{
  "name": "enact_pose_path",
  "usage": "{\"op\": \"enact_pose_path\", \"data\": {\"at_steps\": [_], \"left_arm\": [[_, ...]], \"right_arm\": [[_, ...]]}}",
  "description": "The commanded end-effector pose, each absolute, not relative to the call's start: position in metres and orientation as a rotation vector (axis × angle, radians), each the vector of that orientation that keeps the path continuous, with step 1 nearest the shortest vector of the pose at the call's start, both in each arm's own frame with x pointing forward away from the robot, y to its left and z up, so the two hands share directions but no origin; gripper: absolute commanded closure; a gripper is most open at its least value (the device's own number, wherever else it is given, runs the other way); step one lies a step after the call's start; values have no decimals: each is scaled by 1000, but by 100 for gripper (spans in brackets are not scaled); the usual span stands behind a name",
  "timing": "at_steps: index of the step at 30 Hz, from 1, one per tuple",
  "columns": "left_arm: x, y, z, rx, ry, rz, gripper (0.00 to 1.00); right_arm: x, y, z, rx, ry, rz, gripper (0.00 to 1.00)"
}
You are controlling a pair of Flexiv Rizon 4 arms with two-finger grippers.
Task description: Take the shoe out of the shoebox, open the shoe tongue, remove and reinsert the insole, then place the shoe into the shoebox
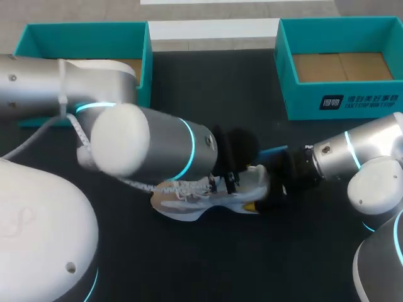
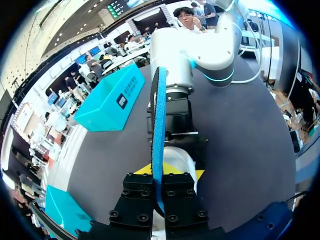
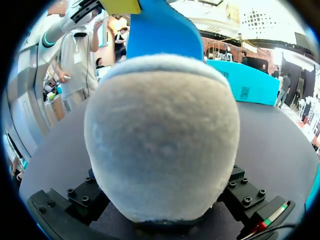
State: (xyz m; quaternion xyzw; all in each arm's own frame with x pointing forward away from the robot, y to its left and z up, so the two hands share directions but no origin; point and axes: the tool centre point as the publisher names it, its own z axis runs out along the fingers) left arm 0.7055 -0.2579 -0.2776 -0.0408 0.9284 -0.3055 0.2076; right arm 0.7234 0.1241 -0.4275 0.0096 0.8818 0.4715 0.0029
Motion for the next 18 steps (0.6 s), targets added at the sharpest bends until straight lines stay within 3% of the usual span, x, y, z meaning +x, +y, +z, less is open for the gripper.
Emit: {"op": "enact_pose_path", "data": {"at_steps": [1,18], "left_arm": [[707,-254,-276,-94,2690,-906,100],[714,-239,-220,-33,2739,-1411,100]], "right_arm": [[725,128,-433,32,2765,1475,100],[725,128,-433,32,2765,1475,100]]}}
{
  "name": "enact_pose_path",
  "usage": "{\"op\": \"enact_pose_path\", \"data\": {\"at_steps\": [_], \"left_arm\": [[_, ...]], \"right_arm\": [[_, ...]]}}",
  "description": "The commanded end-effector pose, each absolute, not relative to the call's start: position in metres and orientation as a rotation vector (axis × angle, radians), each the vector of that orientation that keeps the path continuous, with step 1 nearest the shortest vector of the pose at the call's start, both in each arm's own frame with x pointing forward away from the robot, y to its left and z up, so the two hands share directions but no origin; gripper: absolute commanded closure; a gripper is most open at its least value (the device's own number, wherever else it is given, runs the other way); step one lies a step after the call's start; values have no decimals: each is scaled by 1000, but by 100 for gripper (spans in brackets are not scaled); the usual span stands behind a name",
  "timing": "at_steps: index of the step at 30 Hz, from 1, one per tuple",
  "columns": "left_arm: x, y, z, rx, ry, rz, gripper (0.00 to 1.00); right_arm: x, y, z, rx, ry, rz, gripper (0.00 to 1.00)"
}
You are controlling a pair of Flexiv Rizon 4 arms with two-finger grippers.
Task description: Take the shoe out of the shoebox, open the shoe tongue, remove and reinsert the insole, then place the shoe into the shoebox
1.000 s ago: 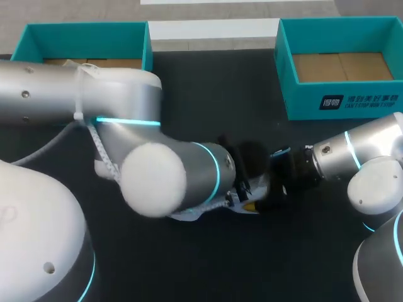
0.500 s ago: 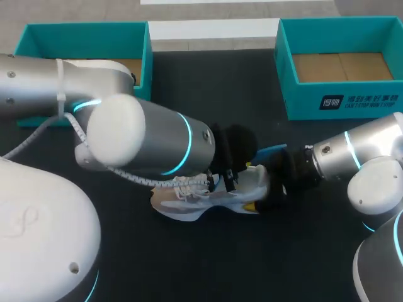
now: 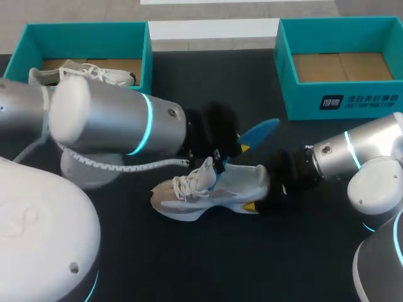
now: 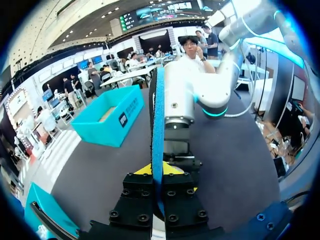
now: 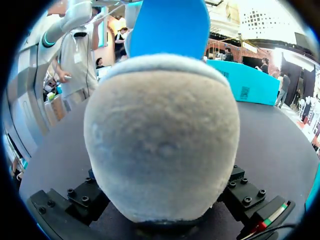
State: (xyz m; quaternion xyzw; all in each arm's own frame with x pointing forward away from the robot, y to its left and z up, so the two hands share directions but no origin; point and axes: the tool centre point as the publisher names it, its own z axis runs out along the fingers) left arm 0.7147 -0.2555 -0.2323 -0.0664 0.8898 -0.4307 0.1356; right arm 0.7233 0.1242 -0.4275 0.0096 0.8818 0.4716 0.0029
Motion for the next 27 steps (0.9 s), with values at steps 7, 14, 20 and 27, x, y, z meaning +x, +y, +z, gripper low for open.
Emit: {"op": "enact_pose_path", "data": {"at_steps": [7,14,20,27], "left_arm": [[709,-241,-188,25,2682,-1537,100],[710,-239,-173,86,2650,-1613,100],[717,-240,-166,165,2674,-1647,100],[722,-243,-171,244,2680,-1548,100]], "right_arm": [[725,128,-433,32,2765,1475,100],[725,128,-433,32,2765,1475,100],[725,128,-433,32,2765,1475,100],[725,128,-433,32,2765,1475,100]]}}
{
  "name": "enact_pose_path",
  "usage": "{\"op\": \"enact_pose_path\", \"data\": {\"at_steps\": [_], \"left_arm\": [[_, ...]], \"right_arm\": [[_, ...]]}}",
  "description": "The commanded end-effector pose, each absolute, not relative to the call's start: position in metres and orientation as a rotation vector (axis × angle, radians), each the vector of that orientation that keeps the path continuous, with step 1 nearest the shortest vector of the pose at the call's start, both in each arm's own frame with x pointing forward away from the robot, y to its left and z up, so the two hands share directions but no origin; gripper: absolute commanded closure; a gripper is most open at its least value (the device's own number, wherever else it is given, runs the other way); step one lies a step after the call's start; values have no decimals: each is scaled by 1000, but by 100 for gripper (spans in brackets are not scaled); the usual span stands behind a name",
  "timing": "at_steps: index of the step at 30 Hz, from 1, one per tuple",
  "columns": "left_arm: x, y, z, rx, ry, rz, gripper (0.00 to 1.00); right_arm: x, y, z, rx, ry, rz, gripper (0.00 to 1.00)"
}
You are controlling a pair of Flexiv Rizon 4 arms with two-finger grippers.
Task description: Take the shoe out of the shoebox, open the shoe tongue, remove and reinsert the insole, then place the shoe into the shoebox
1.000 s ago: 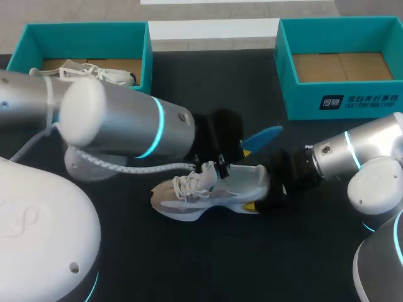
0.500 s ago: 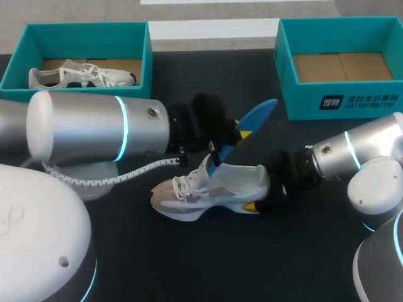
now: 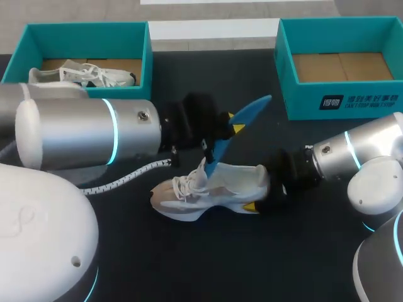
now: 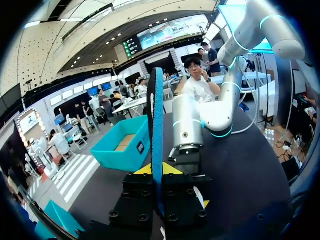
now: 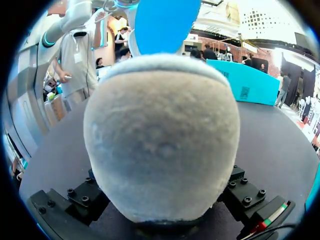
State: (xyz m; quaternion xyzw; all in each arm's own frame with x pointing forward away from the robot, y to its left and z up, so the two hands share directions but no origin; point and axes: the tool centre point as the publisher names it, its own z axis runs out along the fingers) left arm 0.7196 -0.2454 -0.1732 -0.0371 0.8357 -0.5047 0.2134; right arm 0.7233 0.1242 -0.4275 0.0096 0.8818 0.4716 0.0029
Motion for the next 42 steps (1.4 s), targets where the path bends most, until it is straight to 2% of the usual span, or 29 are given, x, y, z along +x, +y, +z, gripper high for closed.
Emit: {"op": "enact_pose_path", "data": {"at_steps": [1,12,20,30,34,40,41,42], "left_arm": [[722,-243,-171,244,2680,-1548,100],[722,-243,-171,244,2680,-1548,100],[750,-261,-176,-79,2797,-1518,100],[769,-268,-172,-301,2878,-1679,100],[773,-273,-167,-337,2942,-1622,100],[772,-279,-163,-363,2996,-1781,100],[772,-280,-158,-408,2994,-2012,100],[772,-280,-158,-408,2994,-2012,100]], "right_arm": [[725,128,-433,32,2765,1475,100],[725,128,-433,32,2765,1475,100],[725,128,-433,32,2765,1475,100],[725,128,-433,32,2765,1475,100],[725,128,-433,32,2765,1475,100],[725,128,-433,32,2765,1475,100],[725,128,-433,32,2765,1475,100],[725,128,-433,32,2765,1475,100]]}}
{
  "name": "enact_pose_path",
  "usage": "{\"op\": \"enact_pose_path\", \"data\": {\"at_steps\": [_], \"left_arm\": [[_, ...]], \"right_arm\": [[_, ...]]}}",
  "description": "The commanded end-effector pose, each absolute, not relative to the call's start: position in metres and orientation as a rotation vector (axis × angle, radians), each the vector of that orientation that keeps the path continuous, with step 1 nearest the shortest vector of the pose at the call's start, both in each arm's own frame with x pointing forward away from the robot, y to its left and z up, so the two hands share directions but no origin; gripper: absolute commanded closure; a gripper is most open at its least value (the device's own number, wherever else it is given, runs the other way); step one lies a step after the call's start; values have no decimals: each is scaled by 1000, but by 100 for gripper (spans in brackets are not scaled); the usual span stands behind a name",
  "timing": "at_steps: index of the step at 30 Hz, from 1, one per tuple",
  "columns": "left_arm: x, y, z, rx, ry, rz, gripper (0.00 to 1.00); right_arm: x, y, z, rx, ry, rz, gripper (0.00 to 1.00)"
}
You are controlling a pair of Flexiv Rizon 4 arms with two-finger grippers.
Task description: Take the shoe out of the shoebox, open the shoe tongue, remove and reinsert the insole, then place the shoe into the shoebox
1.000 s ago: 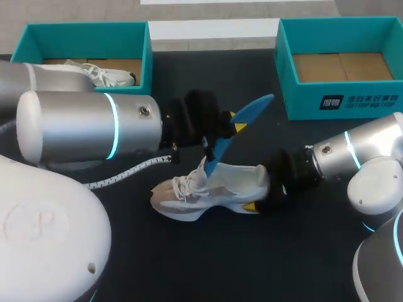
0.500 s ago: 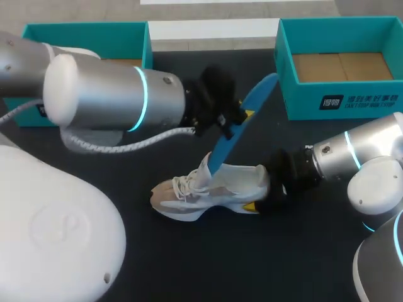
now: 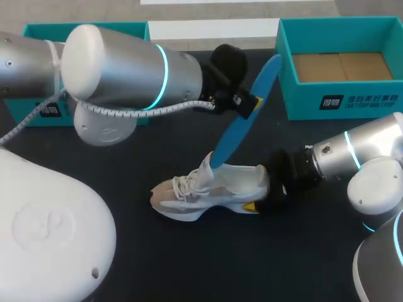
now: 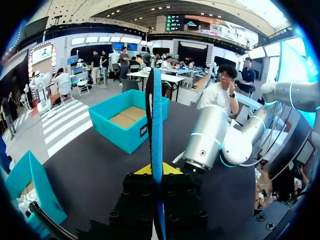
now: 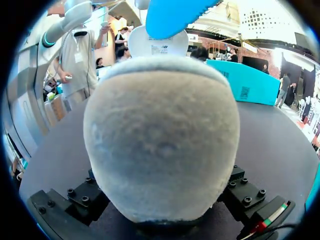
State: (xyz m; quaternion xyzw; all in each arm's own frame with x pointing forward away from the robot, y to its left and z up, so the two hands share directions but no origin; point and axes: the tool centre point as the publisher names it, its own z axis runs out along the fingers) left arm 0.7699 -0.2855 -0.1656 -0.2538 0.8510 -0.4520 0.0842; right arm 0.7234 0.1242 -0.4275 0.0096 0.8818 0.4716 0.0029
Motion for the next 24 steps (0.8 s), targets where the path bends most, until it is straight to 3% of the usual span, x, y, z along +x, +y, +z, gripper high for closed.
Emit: {"op": "enact_pose_path", "data": {"at_steps": [1,11,24], "left_arm": [[772,-280,-154,-413,2979,-2093,100],[753,-277,-97,-186,2825,-2633,100],[735,-278,-46,249,2787,-2977,100]], "right_arm": [[725,128,-433,32,2765,1475,100],[725,128,-433,32,2765,1475,100],[725,128,-433,32,2765,1475,100]]}}
